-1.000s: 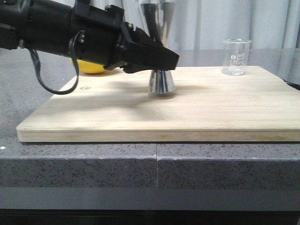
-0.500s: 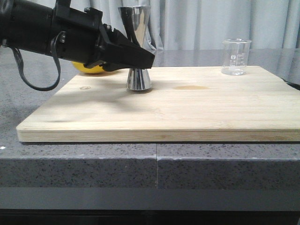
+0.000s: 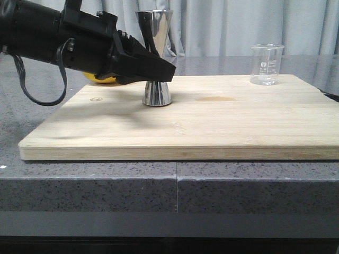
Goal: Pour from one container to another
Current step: 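Move the filled jigger with the left gripper toward the lemon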
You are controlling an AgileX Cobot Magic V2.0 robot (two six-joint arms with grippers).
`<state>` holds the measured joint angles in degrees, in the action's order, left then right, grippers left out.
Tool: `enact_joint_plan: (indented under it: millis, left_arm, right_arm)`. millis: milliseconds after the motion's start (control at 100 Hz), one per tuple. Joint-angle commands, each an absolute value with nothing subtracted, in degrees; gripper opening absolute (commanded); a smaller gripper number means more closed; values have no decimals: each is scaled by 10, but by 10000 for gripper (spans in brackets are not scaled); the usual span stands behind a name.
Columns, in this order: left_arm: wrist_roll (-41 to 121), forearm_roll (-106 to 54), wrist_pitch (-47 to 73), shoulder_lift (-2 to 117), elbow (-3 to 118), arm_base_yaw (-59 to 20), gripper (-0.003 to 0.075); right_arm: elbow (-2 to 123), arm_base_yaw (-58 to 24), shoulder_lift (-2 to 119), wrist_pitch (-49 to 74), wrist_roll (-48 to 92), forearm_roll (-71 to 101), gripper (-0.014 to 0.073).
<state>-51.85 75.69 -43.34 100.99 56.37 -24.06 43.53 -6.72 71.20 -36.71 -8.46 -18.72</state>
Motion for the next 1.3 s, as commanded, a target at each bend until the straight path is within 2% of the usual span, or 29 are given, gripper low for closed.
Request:
enact_joint_plan:
  millis: [0, 1290]
  left_arm:
    - [-523, 741, -455, 978, 581, -238, -21]
    - [-523, 741, -445, 983, 581, -238, -20]
  right_arm:
    - [451, -66, 694, -406, -87, -183, 507]
    - [451, -66, 694, -408, -87, -183, 507]
